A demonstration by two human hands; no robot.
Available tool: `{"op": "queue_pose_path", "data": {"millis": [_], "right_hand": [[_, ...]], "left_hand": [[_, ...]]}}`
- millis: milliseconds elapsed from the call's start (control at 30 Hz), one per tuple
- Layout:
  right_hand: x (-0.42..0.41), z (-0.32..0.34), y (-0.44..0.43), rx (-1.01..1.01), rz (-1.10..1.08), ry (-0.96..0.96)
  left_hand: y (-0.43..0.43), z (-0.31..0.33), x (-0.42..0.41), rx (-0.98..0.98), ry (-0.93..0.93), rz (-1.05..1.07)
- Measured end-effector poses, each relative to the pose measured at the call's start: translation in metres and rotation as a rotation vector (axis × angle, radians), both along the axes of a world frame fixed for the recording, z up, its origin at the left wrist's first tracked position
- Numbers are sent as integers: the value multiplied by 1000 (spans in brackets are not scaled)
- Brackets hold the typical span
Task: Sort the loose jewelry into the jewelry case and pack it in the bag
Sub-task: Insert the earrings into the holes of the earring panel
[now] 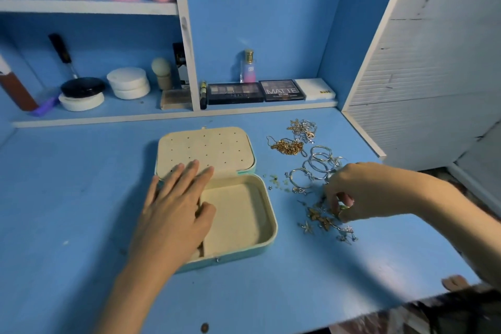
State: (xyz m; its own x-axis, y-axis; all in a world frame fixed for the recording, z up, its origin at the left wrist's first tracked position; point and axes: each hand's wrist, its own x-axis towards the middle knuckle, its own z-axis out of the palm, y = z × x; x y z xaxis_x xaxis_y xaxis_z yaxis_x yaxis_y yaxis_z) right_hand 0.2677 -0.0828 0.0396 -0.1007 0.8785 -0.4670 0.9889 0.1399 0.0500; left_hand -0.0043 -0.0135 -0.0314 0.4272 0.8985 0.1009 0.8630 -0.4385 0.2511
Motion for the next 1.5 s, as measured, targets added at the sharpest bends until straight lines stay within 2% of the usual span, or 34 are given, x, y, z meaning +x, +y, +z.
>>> {"op": "queue_pose_path", "data": {"millis": [167,300,433,533,600,700,800,900,1033,1133,1300,1500], "right_hand": [[1,0,1,-3,-19,5],[3,15,8,-27,-66,177],[-3,31,22,35,-74,449],[-22,24,38,174,-135,778],[-39,7,52,330,-236,1016],[-62,-21,75,537,-369,1282],[-72,-38,92,678,-478,1435],[-73,-45,97,766,-505,1456],[-76,-44,94,903,-350,1361],[-78,-44,91,952,-258,1293],[-79,-46,87,1052,-212,1234],[-79,-45,87,1118,-210,1177]], "left_hand": [[-1,3,0,-28,11,1],[0,6,1,-54,54,-8],[5,22,2,-127,33,-38],[28,35,12,-109,-168,-42],[51,36,24,-67,-236,-60],[84,28,40,-102,-223,-97],[103,23,47,-126,-66,-124],[107,21,49,-53,-113,-91],[106,19,49,253,-353,-108],[98,21,50,461,-424,-113],[82,31,51,574,-468,-121],[77,34,50,595,-485,-148]]}}
